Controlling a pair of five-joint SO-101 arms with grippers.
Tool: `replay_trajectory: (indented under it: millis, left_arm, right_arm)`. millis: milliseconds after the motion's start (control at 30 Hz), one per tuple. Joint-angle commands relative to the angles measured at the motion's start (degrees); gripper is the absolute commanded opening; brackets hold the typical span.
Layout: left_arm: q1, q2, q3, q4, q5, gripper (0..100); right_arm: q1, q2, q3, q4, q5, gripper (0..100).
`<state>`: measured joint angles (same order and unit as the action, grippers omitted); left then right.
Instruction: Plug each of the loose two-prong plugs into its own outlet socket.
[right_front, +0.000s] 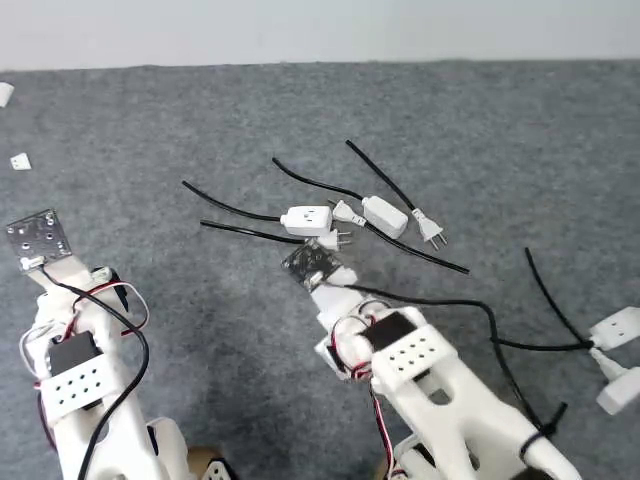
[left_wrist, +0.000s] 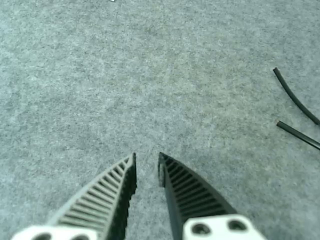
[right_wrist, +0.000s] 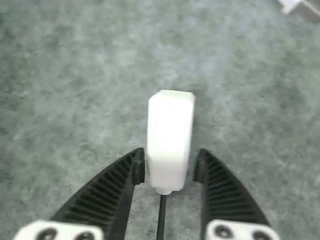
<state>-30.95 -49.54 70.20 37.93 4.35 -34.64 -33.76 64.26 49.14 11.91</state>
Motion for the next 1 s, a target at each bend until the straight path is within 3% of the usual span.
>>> replay_trajectory:
  millis: [0,300,467,667,800,967]
  left_arm:
    - [0.4,0.1,-0.5,-1.8,-0.5,7]
    - [0.4,0.1,-0.5,-1.8,-0.5,7]
    - [0.4,0.1,-0.5,-1.8,-0.5,7]
    - [0.4,0.1,-0.5,-1.8,-0.5,7]
    - [0.4,0.1,-0.5,-1.8,-0.5,7]
    - [0.4,0.1,-0.5,-1.8,-0.5,7]
  right_arm:
    - [-1.0,-3.0,0.1,0.7,3.2,18.4]
    - [-0.8,-6.7,-2.7,8.0,3.3,18.6]
    - [4.7,-18.9,-4.5,15.3,0.5,18.5]
    - [10.0,-30.0,4.0,10.4,-0.2,12.8]
    - [10.2,-29.4,4.7,7.9,-0.1,2.0]
    - [10.3,-23.7,4.0,3.6,-0.5,0.9]
